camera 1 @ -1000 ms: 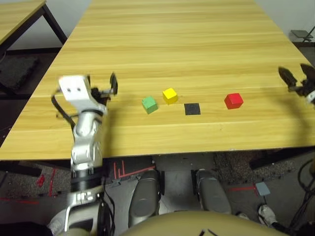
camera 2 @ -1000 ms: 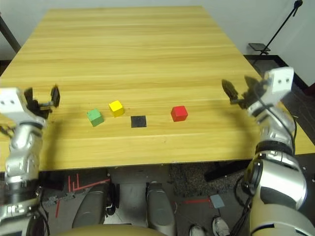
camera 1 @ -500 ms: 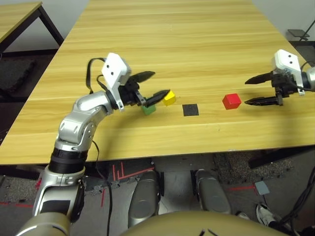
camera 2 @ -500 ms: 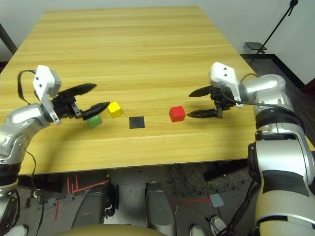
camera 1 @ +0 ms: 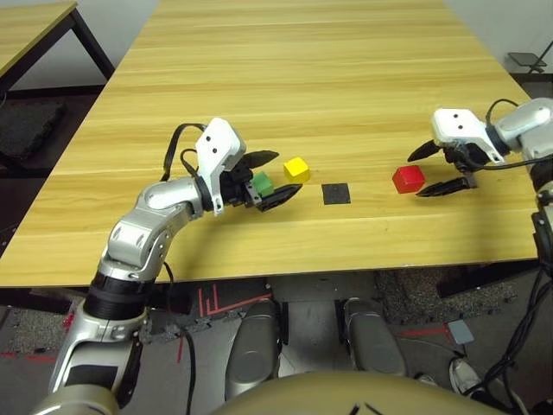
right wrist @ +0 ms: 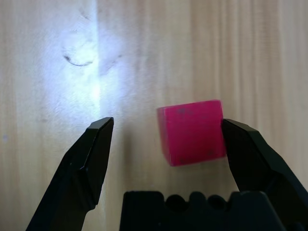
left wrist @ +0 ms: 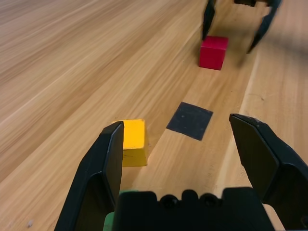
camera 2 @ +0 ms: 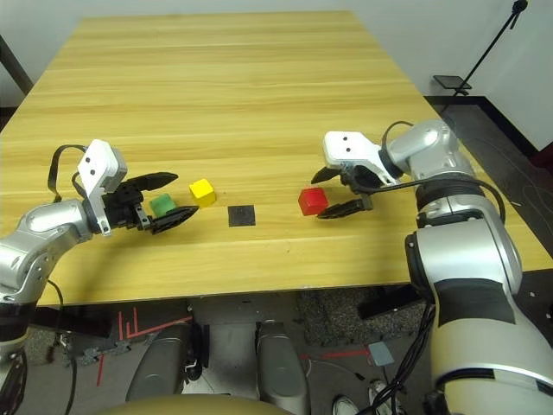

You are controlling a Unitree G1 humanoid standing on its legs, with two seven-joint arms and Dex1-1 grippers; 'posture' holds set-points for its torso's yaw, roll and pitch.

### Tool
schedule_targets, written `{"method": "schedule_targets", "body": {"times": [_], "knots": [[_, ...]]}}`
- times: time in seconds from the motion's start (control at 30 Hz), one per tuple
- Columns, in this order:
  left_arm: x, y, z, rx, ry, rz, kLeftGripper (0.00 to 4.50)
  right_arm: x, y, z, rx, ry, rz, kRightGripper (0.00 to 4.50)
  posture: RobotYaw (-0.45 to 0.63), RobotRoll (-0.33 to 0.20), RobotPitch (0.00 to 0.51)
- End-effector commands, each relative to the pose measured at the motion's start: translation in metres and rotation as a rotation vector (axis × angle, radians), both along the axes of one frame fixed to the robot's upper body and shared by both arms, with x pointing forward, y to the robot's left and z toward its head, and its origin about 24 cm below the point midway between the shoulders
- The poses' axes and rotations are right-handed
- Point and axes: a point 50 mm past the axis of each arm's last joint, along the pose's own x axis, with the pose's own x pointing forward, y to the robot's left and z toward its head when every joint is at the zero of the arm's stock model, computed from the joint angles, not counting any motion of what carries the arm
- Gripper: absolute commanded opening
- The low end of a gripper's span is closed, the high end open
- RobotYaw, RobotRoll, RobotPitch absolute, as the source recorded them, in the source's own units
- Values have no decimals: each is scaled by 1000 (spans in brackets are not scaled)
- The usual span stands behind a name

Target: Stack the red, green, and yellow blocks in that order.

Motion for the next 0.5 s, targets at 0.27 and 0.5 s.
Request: {"method": "schedule_targets", "body": {"times": [0.27,0.5], "knots": [[-8,1,2,-5,7,66,4500,10,16,-10,-54,-60,-29,2216,427,-209,85],[-5,-2,1,-20,6,72,4500,10,20,-1,-27,-43,-3,2063,412,-231,78]]}}
